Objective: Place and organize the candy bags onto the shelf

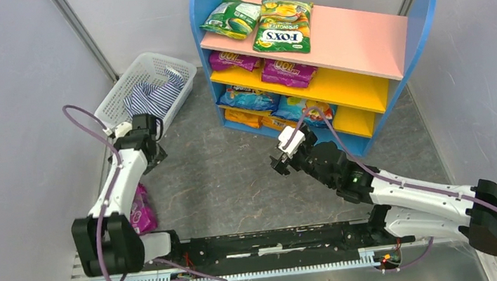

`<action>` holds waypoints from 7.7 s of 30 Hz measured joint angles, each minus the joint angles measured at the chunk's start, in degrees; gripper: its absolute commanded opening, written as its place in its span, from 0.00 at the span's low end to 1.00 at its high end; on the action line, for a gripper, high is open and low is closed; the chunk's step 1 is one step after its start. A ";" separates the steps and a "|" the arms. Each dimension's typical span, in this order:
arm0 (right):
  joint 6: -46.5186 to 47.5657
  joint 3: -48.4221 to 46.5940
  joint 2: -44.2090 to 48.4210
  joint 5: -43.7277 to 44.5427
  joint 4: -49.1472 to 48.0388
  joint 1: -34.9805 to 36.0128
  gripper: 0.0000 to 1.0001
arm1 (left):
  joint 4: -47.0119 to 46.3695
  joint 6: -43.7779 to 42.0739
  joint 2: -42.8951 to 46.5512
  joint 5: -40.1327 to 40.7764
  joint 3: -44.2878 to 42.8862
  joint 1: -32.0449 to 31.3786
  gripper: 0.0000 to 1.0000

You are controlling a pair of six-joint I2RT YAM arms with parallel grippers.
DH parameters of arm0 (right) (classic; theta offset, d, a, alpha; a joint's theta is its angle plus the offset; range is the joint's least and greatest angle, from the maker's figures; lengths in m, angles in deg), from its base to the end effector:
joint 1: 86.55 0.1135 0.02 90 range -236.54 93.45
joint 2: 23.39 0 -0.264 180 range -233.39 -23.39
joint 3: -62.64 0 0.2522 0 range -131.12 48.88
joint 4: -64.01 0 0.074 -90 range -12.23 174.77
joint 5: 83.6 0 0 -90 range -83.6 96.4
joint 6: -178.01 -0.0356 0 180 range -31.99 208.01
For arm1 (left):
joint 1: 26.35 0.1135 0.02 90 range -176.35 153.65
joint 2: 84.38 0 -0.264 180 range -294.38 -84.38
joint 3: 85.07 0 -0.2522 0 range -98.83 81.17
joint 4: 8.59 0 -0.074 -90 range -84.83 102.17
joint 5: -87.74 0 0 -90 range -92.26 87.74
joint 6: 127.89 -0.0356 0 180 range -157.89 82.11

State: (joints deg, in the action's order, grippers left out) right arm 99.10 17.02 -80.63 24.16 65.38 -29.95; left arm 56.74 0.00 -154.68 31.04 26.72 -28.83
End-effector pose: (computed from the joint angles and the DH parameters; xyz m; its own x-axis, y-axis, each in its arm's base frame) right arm 0.1353 0.1855 0.2605 0.0000 -0.3327 -0.9430 -0.6435 0.7219 -0.2547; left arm 0.2235 0.0099 0.2570 -0.6209 -0.4869 -0.6144 -0.7042 0.6907 0.1643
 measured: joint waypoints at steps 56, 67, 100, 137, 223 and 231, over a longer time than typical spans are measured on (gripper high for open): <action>-5.35 4.24 8.59 8.79 5.31 -0.02 0.98 | -27.30 18.86 -2.97 -15.89 13.27 -62.88 0.62; -8.41 1.99 -1.11 -4.04 10.54 -0.02 0.98 | -21.62 24.55 25.70 -9.92 18.47 -62.86 1.00; -23.06 -0.52 -23.50 -12.66 4.48 -7.13 0.82 | -43.95 27.71 18.93 -29.90 37.86 -49.48 0.70; 1.18 -22.12 -35.26 3.91 17.90 22.45 0.98 | -4.00 2.99 23.12 1.99 3.10 -26.60 1.00; 59.28 -24.81 -1.86 10.19 21.81 -25.49 0.12 | -16.24 -8.79 27.82 -21.49 8.92 -8.50 1.00; 53.18 -25.31 -2.38 5.14 23.17 -26.77 0.79 | -16.70 -8.85 28.35 -22.71 8.94 -8.50 1.00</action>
State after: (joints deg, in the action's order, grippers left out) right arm 152.28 -8.29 -83.01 29.29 88.55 -56.72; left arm 40.04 -8.85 -126.33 8.33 35.66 -37.34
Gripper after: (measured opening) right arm 0.625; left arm 0.996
